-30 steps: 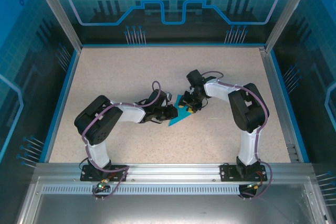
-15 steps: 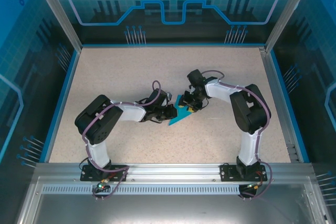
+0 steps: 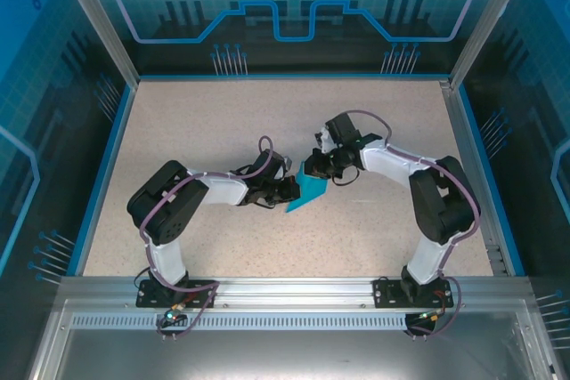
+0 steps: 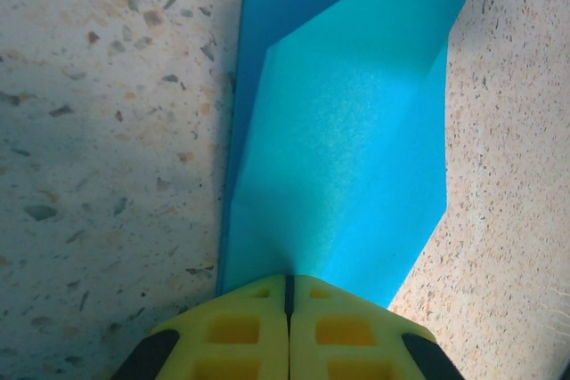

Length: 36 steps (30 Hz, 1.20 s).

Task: Fold a paper plane with a square sheet of paper (pick it up from the middle)
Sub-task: Fourth fold the wing at the center of the table.

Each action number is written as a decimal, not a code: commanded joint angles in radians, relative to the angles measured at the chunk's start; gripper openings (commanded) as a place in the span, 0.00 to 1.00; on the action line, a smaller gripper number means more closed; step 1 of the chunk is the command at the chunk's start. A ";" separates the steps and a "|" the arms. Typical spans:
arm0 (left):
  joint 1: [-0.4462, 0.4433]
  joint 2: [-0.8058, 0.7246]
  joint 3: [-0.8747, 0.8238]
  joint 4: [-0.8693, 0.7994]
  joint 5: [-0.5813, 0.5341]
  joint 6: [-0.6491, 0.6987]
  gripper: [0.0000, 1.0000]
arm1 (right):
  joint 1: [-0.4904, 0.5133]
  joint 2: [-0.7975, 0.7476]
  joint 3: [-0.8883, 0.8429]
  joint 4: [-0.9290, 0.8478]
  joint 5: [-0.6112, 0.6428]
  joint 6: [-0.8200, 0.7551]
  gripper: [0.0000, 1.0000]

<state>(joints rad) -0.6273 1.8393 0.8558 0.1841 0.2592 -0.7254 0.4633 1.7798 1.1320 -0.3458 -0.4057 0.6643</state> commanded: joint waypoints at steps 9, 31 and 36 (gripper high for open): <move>0.003 0.048 0.002 -0.141 -0.023 0.011 0.03 | 0.017 0.106 -0.006 0.032 -0.071 -0.069 0.02; 0.004 0.054 0.006 -0.181 -0.009 0.014 0.01 | -0.054 0.203 -0.001 0.037 -0.036 -0.164 0.01; 0.004 0.061 0.006 -0.185 0.002 0.016 0.01 | -0.108 0.218 0.011 0.047 -0.032 -0.170 0.01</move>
<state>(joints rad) -0.6273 1.8450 0.8791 0.1421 0.2604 -0.7269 0.4137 1.9678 1.1316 -0.3122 -0.4999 0.5190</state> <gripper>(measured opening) 0.050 0.042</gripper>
